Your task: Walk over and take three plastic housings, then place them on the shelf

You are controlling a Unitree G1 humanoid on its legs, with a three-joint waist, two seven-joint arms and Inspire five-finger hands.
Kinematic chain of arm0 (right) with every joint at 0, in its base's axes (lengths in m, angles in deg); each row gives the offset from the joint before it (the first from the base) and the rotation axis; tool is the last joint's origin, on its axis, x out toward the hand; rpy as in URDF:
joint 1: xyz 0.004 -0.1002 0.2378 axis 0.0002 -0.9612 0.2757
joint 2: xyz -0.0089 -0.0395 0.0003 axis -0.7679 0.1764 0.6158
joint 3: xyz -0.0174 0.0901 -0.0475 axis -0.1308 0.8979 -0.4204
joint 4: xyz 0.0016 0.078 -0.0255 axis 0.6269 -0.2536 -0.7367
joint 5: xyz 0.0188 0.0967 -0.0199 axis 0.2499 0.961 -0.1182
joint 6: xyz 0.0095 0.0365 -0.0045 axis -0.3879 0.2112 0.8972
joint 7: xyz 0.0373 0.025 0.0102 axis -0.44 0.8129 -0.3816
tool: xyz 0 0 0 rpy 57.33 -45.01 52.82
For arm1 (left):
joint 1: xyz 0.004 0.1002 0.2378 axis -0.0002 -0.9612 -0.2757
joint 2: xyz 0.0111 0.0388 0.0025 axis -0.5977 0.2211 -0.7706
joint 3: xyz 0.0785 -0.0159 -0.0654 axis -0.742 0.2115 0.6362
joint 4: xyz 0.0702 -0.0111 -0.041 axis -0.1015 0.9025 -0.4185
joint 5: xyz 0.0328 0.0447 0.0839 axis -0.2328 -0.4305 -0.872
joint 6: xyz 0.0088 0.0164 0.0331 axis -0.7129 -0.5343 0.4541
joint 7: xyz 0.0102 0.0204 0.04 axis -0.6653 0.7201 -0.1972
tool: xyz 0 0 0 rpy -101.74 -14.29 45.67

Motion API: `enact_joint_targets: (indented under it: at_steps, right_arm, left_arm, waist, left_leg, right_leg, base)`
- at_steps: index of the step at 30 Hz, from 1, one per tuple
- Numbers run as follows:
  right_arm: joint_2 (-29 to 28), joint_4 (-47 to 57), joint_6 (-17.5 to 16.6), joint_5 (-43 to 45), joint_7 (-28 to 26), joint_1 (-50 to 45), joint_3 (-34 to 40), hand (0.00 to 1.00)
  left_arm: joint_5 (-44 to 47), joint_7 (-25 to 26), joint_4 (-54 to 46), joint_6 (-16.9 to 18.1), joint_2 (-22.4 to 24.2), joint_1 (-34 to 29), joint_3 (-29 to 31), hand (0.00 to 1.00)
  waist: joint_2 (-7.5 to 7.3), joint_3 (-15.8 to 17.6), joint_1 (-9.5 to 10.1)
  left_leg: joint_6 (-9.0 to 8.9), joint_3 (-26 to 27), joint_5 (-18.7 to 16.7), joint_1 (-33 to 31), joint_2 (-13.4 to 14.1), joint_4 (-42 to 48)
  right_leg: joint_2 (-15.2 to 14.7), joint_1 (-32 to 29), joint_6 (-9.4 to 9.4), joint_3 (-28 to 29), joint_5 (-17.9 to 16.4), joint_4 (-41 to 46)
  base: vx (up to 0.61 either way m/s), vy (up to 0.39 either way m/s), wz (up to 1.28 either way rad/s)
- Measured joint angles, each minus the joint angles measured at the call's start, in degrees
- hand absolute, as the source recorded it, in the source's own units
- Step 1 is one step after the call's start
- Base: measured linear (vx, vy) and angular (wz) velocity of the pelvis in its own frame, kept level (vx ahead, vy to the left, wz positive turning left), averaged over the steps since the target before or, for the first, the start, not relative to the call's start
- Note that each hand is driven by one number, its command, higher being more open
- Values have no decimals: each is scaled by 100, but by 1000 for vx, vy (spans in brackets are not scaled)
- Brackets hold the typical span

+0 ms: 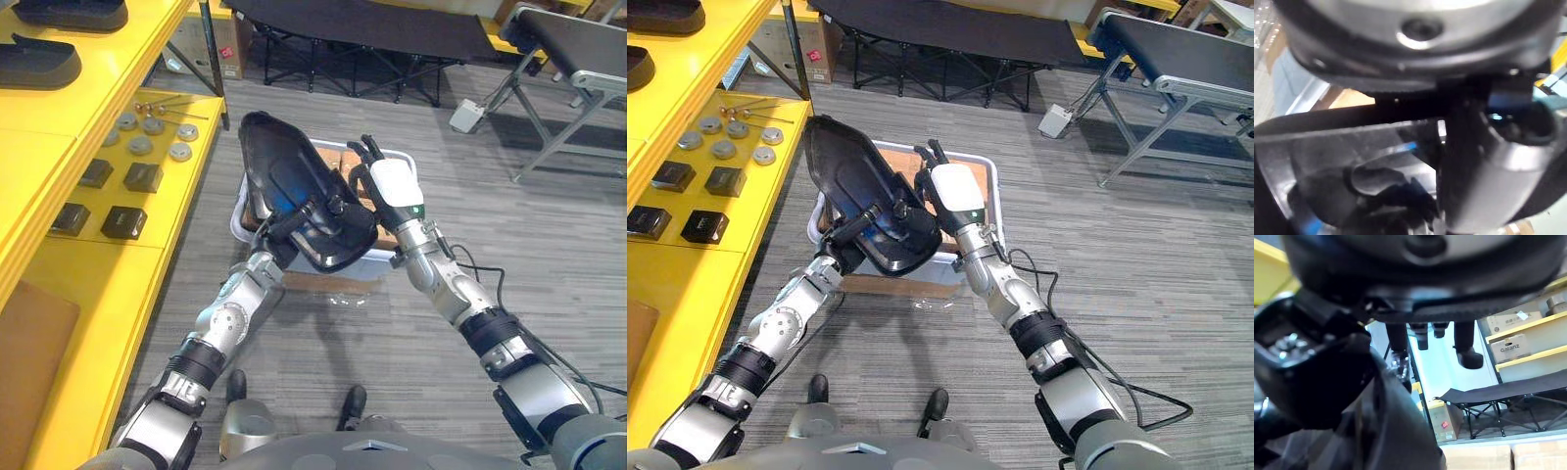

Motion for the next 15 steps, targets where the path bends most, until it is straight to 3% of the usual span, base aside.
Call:
enact_joint_targets:
  at_steps: [5, 6, 11, 15]
  right_arm:
    - [-161, 46, -3, 33, 192, -134, 135, 0]
    - [-168, 51, -5, 37, 223, -141, 140, 100]
    - [-209, 405, -23, 330, 329, -376, 272, 100]
    - [-230, 912, -266, 705, 190, -766, 192, 100]
  left_arm:
    - [-103, 8, -13, 211, 107, -8, -4, 0]
    - [-104, 19, -13, 261, 137, -12, -6, 0]
    - [-110, 78, -131, 527, 339, -90, -1, 0]
    - [-317, 410, -635, 955, 679, -277, 387, 0]
  waist:
    - [-53, -39, -5]
    - [-53, -39, -8]
    - [-56, -43, -20]
    - [-66, -60, -109]
  left_leg:
    - [1, 31, 1, 45, -6, -9]
    - [1, 37, 2, 81, -6, -26]
    - [6, 32, 9, 117, -8, -86]
    - [2, 27, 32, 120, -7, -88]
  right_leg:
    - [-9, 15, 0, 22, 0, -1]
    - [-8, 34, 0, 29, 0, -1]
    - [-8, 48, -2, 10, -10, -3]
    - [-3, 57, -16, -36, -21, -2]
  base:
    - [8, 2, -2]
    - [7, 1, -4]
    - [0, 0, 0]
    - [4, -2, 2]
